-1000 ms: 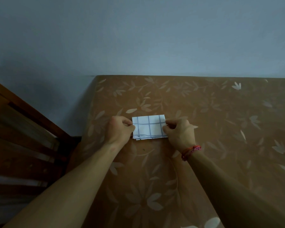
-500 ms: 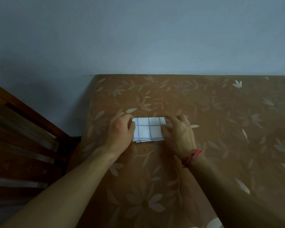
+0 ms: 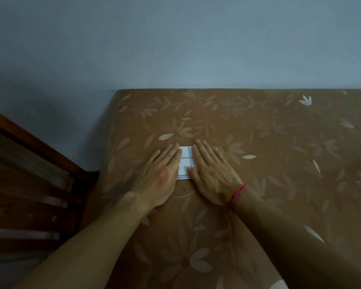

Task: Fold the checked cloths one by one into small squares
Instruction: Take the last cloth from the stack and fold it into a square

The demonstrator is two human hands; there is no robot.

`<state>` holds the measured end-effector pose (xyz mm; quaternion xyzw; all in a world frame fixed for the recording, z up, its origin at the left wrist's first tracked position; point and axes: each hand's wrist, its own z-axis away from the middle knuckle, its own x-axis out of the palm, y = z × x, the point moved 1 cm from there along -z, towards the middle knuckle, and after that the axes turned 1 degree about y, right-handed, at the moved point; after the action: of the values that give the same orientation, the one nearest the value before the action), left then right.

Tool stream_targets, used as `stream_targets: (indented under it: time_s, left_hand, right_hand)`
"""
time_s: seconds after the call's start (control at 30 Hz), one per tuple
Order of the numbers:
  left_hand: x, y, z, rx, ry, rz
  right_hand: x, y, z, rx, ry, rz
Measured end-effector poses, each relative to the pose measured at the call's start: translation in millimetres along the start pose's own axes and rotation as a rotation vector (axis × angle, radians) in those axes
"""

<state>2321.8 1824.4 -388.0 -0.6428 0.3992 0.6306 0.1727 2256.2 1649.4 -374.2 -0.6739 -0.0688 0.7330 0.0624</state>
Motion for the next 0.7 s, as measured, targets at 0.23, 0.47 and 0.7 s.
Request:
stream_targets:
  time_s: [0.23, 0.47, 0.7]
  left_hand:
    - [-10.9, -3.5, 6.3, 0.02, -0.131, -0.127]
    - [-38.2, 9.3, -12.9, -0.465, -0.025, 0.592]
    - [-49.4, 18.6, -7.5, -0.914, 0.26, 1.42]
  right_hand:
    - [-0.3, 13.0, 6.5, 0.019, -0.044, 0.069]
    - [-14.5, 11.5, 0.9, 0.111, -0.037, -0.258]
    - [-30.8, 8.5, 14.8, 0.399, 0.307, -1.052]
